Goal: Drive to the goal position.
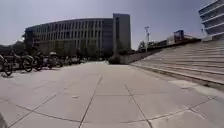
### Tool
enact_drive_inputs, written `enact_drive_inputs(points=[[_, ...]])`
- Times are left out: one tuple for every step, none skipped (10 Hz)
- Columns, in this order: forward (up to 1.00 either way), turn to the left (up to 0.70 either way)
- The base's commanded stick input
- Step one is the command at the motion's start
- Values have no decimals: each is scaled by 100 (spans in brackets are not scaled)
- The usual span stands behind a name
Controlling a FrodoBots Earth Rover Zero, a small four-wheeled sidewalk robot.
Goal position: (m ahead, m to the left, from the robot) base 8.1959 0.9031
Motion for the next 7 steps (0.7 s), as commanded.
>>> enact_drive_inputs(points=[[100,0],[100,0],[100,0],[100,0],[100,0],[100,0],[100,0]])
